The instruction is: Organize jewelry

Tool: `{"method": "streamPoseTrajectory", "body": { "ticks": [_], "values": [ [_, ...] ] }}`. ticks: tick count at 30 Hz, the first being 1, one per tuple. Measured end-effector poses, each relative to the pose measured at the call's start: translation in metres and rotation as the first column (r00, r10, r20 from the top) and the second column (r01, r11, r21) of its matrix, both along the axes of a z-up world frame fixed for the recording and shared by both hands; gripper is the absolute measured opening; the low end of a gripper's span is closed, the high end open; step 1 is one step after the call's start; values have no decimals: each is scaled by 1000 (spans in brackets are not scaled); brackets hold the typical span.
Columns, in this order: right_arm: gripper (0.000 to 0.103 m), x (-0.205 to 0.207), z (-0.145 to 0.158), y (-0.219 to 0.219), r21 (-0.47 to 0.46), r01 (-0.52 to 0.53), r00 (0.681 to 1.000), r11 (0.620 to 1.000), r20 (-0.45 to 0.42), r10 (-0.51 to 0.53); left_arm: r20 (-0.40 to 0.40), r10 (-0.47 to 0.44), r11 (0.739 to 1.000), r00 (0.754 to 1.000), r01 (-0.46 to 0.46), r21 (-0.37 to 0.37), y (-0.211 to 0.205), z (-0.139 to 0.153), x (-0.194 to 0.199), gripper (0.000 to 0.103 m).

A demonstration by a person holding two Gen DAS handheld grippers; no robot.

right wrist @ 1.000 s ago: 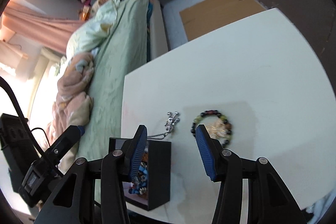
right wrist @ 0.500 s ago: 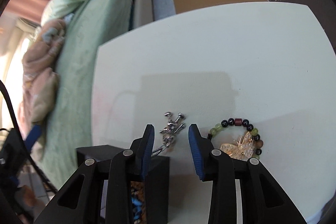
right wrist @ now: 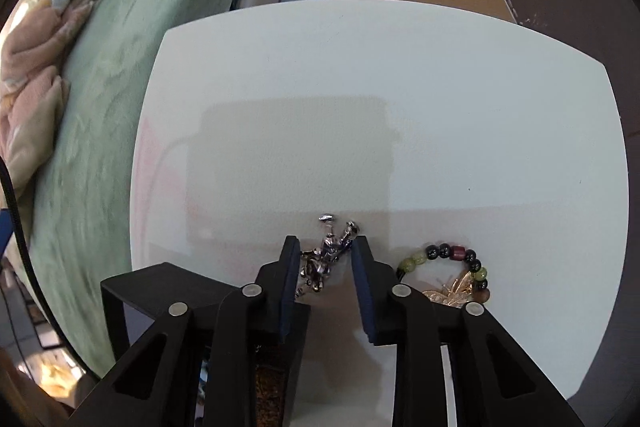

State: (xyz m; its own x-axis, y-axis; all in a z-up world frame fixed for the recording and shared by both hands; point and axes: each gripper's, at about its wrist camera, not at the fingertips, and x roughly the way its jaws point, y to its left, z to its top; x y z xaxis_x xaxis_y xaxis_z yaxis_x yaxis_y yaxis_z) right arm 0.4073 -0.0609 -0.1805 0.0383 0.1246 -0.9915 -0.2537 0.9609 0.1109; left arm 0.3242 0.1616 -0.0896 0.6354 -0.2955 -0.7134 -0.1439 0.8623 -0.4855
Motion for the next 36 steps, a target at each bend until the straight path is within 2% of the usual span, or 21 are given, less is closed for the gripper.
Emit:
{"method": "streamPoseTrajectory", "body": {
  "ticks": [3, 9, 18, 21, 36],
  "values": [
    [15, 1, 1, 2, -15, -4, 1000, 1000, -3, 4, 8, 8, 1000, 1000, -8, -4, 2, 3, -3, 91],
    [15, -7, 17, 8, 43, -4, 999, 999, 50, 1, 26, 8, 1000, 1000, -8, -10, 6, 10, -9, 91],
    [15, -31, 106, 9, 120, -35, 970, 992, 243, 5, 28, 16, 1000, 999, -15, -20, 15, 11, -14, 91],
    [15, -41, 130, 12, 136, -54, 960, 989, 281, 14, 32, 19, 999, 999, -18, -30, 19, 13, -17, 91],
    [15, -96, 240, 20, 227, -154, 865, 962, 501, 20, 77, 18, 999, 997, -16, -31, 25, 25, -35, 91]
  ]
}}
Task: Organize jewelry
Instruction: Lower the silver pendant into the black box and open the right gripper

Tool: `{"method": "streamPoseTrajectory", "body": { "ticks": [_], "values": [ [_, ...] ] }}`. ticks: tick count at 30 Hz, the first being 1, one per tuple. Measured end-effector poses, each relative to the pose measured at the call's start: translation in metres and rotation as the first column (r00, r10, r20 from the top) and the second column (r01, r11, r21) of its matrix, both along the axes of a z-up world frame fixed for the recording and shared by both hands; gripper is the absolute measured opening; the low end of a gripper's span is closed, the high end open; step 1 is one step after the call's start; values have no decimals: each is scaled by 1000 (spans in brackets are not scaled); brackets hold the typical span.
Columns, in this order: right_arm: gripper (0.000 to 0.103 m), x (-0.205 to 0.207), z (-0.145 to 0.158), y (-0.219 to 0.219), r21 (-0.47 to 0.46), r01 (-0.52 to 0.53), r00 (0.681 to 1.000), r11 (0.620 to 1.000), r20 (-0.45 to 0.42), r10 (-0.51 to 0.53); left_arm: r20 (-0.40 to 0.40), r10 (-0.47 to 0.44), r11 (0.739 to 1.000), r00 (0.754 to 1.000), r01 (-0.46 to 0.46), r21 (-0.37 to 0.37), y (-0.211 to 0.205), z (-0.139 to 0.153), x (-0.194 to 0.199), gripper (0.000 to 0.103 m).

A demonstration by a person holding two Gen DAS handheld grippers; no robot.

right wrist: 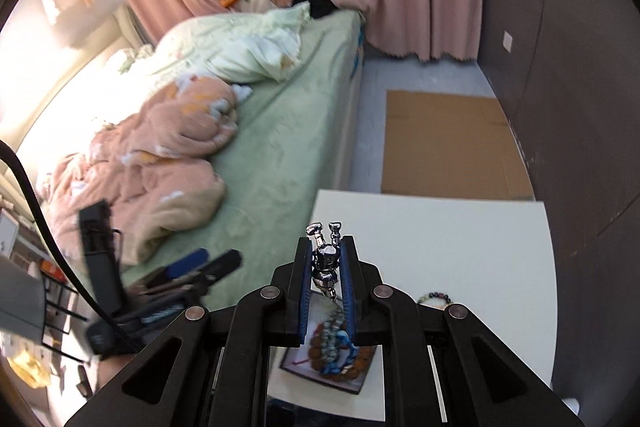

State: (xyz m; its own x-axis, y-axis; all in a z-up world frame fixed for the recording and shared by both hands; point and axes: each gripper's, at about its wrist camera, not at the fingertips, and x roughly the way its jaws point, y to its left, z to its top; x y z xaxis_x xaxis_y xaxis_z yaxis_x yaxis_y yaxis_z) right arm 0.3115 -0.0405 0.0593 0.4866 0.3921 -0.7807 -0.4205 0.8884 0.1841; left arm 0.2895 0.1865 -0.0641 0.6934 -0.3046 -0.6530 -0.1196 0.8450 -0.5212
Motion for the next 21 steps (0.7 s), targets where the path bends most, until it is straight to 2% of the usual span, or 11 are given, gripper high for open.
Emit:
{"method": "streamPoseTrajectory", "body": {
  "ticks": [5, 13, 14, 15, 17, 18, 21],
  "values": [
    [15, -18, 16, 8, 14, -23, 999, 1000, 28, 22, 4, 3, 1000, 1000, -3, 0, 2, 1, -4, 91],
    [16, -21, -6, 12, 5, -44, 999, 999, -30, 45, 3, -5, 1000, 1000, 5, 4, 2, 1, -4, 91],
    [21, -20, -10, 12, -5, -45, 998, 999, -44, 45, 2, -6, 1000, 1000, 6, 5, 2, 1, -4, 91],
    [35, -20, -13, 12, -15, -46, 997, 999, -55, 45, 1, -8, 1000, 1000, 8, 5, 1, 0, -3, 91],
    [53, -20, -18, 8, -27, -40, 998, 999, -46, 39, -1, -14, 1000, 1000, 14, 5, -1, 0, -1, 91],
    [56, -21, -17, 4, -26, -33, 999, 999, -34, 32, -1, -18, 1000, 1000, 18, 6, -3, 0, 0, 91],
    [56, -18, -22, -14, -1, 3, 999, 1000, -34, -3, -1, -33, 999, 999, 33, 11, -10, -1, 2, 91]
  ]
}}
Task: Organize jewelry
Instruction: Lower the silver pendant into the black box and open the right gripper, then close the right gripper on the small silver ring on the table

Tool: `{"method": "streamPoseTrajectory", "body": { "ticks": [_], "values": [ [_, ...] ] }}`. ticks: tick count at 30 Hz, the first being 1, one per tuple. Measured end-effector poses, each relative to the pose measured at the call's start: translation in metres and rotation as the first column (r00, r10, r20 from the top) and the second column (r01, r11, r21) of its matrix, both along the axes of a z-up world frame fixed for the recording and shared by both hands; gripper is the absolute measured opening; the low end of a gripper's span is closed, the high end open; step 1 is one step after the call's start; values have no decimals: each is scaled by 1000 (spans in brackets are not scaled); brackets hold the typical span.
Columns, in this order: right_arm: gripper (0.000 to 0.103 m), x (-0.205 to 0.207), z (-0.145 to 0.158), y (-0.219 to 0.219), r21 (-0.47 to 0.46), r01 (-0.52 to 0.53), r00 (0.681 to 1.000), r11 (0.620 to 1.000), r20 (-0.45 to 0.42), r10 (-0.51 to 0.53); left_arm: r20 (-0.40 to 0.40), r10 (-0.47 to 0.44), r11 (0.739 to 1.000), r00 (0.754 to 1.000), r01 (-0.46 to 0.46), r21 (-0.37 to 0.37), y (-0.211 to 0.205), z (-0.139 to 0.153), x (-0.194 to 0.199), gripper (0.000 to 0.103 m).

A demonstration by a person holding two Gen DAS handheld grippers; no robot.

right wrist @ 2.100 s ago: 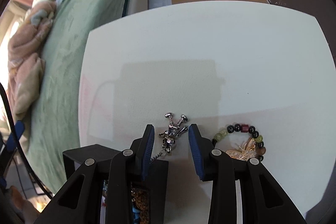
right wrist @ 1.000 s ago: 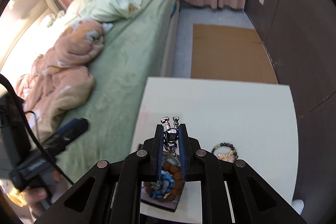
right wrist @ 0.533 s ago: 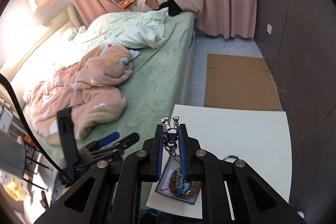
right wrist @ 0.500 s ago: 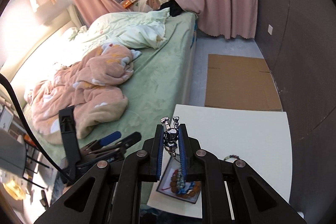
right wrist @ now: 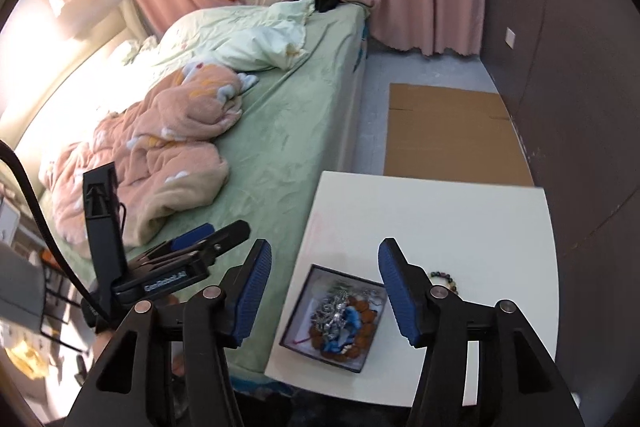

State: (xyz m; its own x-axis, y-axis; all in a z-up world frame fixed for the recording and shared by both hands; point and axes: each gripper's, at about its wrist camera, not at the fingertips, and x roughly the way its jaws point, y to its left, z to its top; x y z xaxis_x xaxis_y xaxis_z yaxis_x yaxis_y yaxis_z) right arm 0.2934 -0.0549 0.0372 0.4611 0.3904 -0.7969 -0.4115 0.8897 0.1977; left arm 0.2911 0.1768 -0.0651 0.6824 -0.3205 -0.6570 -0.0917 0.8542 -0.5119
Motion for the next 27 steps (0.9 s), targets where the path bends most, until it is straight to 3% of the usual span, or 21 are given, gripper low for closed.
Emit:
{"method": "streamPoseTrajectory", "body": {
  "ticks": [10, 21, 27],
  "values": [
    [56, 10, -55, -84, 37, 162, 982, 986, -106, -158, -3, -100, 994, 995, 100, 51, -49, -1, 10, 91],
    [56, 8, -117, -160, 58, 276, 943, 959, -211, -258, -37, -219, 965, 975, 222, 143, -119, -13, 20, 91],
    [53, 7, -148, -182, 93, 299, 928, 950, -261, -266, -82, -303, 934, 949, 313, 172, -156, -26, 26, 72]
  ]
}}
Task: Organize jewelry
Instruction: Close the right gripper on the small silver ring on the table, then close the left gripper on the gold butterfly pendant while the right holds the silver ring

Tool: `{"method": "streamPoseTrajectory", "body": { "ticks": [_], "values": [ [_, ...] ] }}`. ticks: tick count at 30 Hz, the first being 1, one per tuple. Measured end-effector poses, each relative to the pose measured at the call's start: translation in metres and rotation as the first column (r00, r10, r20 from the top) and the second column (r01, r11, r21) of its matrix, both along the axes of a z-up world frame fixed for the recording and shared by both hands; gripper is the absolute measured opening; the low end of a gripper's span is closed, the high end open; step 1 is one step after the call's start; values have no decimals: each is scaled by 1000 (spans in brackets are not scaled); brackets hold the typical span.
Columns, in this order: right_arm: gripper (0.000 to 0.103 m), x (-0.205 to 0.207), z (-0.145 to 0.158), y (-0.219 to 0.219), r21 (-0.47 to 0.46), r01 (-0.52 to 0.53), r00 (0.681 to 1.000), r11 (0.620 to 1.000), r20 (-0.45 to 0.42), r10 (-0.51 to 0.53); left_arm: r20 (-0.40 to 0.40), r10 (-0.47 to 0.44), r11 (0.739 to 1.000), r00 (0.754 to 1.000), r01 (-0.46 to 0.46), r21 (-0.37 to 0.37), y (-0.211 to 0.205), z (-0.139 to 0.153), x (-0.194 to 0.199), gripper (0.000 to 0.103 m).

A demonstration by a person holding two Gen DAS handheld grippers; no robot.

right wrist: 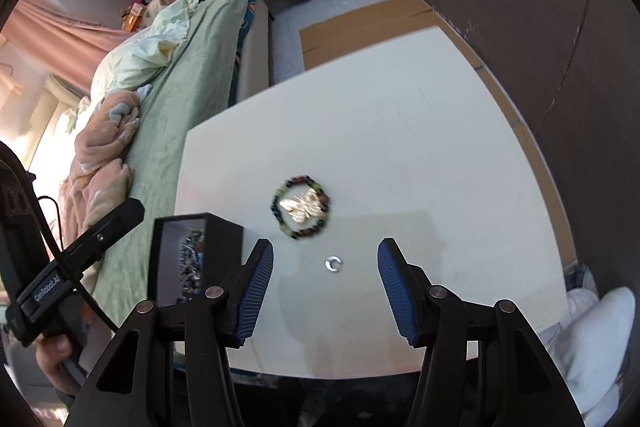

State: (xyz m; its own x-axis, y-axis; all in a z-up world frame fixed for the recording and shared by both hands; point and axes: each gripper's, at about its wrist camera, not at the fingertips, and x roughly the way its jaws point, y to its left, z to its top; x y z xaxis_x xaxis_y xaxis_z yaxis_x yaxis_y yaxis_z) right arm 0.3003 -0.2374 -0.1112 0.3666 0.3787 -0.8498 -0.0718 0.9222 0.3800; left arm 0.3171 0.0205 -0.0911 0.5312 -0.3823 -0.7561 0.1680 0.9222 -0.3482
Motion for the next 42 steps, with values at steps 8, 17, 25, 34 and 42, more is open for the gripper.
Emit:
{"method": "streamPoseTrajectory", "body": {
  "ticks": [8, 17, 25, 34, 42],
  "values": [
    [36, 3, -41, 20, -21, -107, 993, 994, -51, 106, -40, -18, 999, 999, 19, 38, -22, -14, 9, 64],
    [36, 11, -52, 47, -176, -307, 952, 935, -52, 303, -57, 23, 999, 998, -20, 42, -10, -19, 19, 64],
    [36, 13, -65, 62, -270, -440, 897, 857, -79, 435, -54, 45, 999, 998, -43, 31, 2, -16, 22, 64],
    [36, 16, -71, 66, -309, -490, 867, 815, -74, 493, -54, 75, 997, 996, -73, 28, 14, -14, 25, 64],
    [14, 18, -72, 57, -294, -475, 876, 829, -67, 478, -58, 56, 998, 997, -54, 30, 9, -16, 25, 64]
  ]
}}
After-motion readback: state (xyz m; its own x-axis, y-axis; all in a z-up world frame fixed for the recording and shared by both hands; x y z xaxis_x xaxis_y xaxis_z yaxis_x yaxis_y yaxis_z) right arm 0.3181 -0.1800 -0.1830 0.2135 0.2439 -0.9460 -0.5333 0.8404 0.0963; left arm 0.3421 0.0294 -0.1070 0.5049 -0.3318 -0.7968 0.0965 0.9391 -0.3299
